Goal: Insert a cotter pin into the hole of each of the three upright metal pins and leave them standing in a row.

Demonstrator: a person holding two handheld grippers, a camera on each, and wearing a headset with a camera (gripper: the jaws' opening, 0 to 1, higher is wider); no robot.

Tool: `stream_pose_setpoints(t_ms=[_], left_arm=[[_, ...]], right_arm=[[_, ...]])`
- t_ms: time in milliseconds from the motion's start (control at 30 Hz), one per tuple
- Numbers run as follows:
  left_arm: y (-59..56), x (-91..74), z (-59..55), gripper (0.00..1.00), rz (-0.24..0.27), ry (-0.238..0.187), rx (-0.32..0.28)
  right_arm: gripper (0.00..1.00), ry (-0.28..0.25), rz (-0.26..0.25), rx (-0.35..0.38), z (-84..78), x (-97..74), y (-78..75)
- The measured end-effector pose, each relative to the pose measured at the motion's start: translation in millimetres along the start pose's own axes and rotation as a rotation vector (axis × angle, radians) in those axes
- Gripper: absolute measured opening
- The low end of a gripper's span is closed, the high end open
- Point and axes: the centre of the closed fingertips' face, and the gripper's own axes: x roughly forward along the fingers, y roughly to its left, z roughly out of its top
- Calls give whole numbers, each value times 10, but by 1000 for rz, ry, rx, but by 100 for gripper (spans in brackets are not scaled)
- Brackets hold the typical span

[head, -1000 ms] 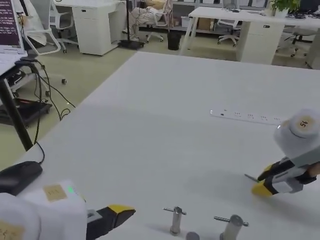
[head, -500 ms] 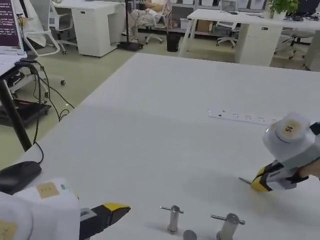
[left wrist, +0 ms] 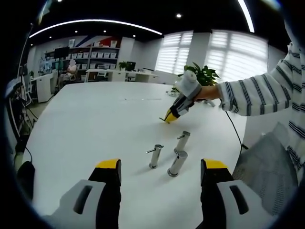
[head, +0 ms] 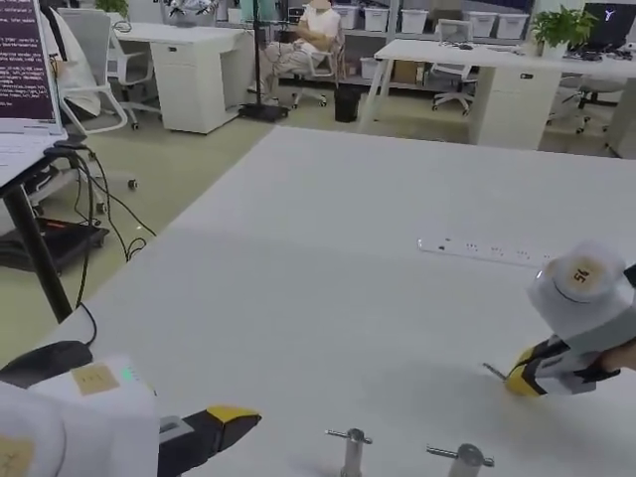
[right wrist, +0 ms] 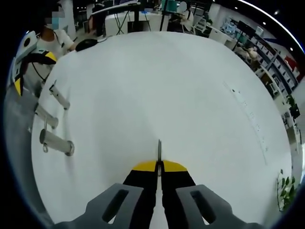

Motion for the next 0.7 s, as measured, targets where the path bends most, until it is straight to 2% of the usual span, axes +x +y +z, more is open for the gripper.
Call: stream_pose_setpoints(t_ms=[133,200,367,700], left_arm=[[13,-2,5,67,-1,1,-1],[15,2,3,67,-4,8,2],[-1,32,50,67,-18,9,14],[-69,157,179,67,-63,3,23]], right_arm=[[2,-11,-13,-33,42,-68,-15],[2,-18,-10,-23,43,-103,16],[2,-38,-24,-59,55,-216,85],[2,-100,-109,-132,111,-577,138]])
